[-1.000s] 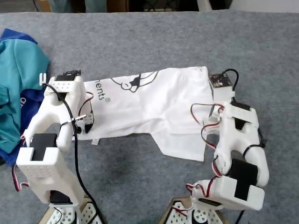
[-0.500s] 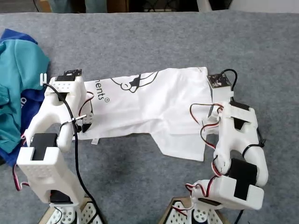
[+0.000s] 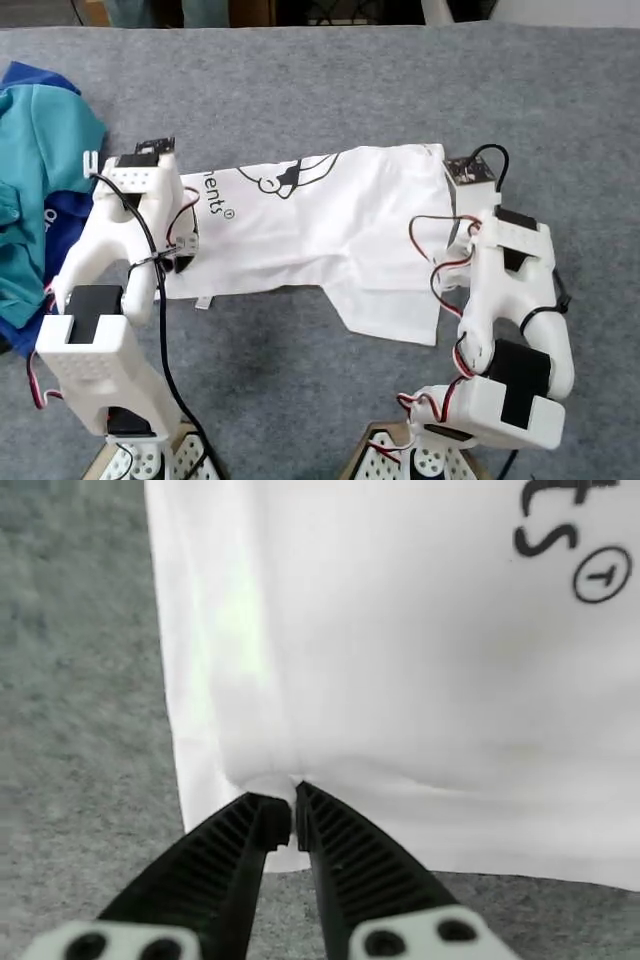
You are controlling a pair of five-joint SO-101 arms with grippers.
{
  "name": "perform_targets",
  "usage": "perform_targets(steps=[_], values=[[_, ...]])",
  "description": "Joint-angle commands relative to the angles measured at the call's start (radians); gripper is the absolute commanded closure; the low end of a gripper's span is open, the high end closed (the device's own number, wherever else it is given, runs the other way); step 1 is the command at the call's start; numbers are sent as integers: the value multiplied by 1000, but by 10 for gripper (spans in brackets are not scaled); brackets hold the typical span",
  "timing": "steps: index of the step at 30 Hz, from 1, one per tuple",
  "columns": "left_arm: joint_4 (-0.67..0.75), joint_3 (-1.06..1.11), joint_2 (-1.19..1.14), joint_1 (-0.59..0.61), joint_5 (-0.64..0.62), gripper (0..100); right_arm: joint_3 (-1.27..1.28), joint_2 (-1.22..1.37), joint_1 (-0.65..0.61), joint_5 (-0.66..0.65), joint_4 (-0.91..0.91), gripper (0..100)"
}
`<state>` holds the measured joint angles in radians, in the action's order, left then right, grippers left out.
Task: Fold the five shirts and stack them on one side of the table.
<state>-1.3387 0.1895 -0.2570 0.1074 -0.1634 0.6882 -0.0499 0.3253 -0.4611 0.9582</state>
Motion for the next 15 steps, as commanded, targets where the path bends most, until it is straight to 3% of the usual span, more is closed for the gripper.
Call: perform_targets(steps=[1,8,15], values=[[-44,-96,17,10,9,972,-62,-12,-12,6,29,985],[-149,-206,17,19,83,972,-134,-12,-14,6,126,985],[-204,-294,15,145,178,972,-213,-12,-58,6,270,985]])
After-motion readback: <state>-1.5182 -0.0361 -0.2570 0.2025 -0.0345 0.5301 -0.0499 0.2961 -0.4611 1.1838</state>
